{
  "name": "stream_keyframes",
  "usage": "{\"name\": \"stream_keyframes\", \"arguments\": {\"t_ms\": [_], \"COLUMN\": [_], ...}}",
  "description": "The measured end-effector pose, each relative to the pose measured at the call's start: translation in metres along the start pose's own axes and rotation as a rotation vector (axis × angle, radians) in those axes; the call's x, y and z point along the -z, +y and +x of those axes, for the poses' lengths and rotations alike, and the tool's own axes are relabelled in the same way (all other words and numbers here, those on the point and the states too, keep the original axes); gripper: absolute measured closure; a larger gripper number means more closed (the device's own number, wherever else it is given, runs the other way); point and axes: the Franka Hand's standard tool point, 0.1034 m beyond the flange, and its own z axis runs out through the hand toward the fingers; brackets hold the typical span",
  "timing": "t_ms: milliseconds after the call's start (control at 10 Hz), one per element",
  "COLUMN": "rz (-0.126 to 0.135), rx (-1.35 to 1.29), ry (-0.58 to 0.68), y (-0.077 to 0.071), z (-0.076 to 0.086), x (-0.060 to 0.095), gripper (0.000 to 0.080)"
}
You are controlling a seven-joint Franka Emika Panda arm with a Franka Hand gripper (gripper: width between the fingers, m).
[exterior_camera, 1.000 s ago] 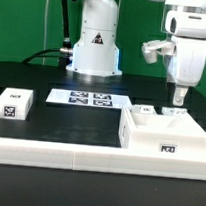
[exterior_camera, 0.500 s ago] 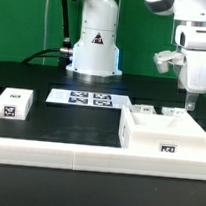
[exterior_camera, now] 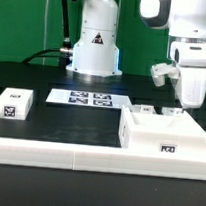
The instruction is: Assemble cabinet
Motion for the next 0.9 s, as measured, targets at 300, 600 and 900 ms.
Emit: {"name": "stream_keyframes", "arguments": {"t_ms": [300,600,900], "rz": [-0.001,0.007,0.008], "rx": [-0.001,-0.007,-0.008], "ry": [0.0,-0.003,-0.002], "y": [0.0006,-0.0008,-0.0006], "z": [0.0,-0.0039,-0.0038], "x": [0.0002,-0.0034,-0.0038], "gripper": [0.0114,0.045,0.0733]}}
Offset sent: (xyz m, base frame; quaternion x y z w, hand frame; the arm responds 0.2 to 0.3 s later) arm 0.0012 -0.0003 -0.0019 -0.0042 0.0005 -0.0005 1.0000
